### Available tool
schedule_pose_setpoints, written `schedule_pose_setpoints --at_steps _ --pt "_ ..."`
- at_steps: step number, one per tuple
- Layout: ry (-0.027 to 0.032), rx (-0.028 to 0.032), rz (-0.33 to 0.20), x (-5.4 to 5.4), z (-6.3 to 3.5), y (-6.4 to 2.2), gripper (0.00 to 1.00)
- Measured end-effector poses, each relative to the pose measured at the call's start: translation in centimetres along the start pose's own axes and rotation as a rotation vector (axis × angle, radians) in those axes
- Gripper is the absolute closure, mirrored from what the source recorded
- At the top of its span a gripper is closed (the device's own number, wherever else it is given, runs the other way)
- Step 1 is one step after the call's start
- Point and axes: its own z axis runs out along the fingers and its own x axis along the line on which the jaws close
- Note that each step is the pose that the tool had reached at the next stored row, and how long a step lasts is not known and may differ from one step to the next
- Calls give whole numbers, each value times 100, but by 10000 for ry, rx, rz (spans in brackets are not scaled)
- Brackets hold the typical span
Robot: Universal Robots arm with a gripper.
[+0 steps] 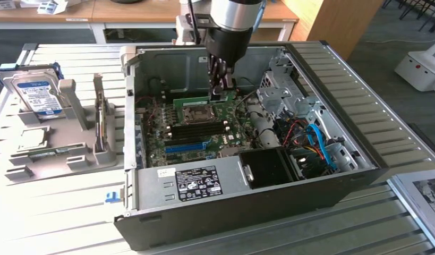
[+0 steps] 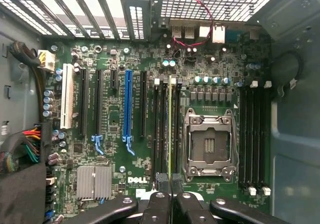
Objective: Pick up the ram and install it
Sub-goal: 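Insert the ram into the slot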
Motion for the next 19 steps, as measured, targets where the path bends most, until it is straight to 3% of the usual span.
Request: schedule_pose_setpoints --at_steps 19 --pt "-1 8 -1 18 346 -17 88"
